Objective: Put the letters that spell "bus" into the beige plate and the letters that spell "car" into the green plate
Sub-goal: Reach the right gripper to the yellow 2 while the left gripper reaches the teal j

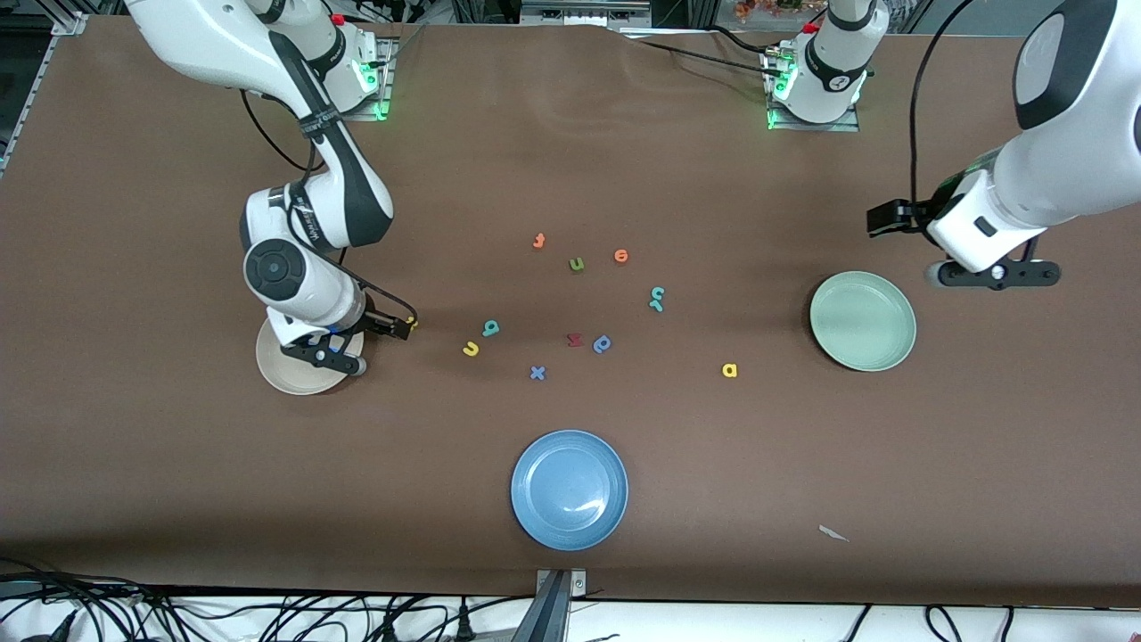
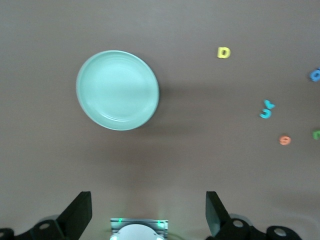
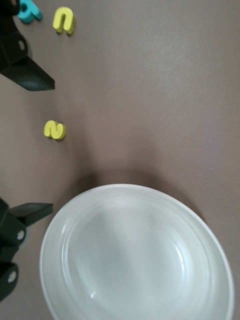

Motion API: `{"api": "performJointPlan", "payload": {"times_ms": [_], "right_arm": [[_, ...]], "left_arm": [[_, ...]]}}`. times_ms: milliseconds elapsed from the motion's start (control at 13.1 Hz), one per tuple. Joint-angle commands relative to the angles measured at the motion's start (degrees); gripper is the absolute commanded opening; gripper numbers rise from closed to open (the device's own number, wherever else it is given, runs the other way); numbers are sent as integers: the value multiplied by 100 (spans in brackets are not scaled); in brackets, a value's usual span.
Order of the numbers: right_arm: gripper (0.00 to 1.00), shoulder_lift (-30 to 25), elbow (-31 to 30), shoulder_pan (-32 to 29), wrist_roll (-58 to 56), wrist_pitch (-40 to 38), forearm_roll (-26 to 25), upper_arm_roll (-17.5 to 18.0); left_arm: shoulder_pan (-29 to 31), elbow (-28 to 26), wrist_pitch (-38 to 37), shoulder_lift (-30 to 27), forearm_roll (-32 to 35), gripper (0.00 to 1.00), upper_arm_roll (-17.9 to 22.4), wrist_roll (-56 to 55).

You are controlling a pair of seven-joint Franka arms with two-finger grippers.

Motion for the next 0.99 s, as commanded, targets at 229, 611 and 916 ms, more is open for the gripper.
{"api": "performJointPlan", "payload": {"times_ms": [229,611,916], "right_arm": [[99,65,-487,136,491,981,86,159],[92,373,-487,137,552,1456,86,159],[86,400,-565,137,544,1448,86,159]], "left_arm": [[-552,-564,716,440,-302,100,21,21],[-1008,-1461,2237,580,-320,100,21,-294],[-1378,-1823,3363,957,-337,100,13,-725]]}}
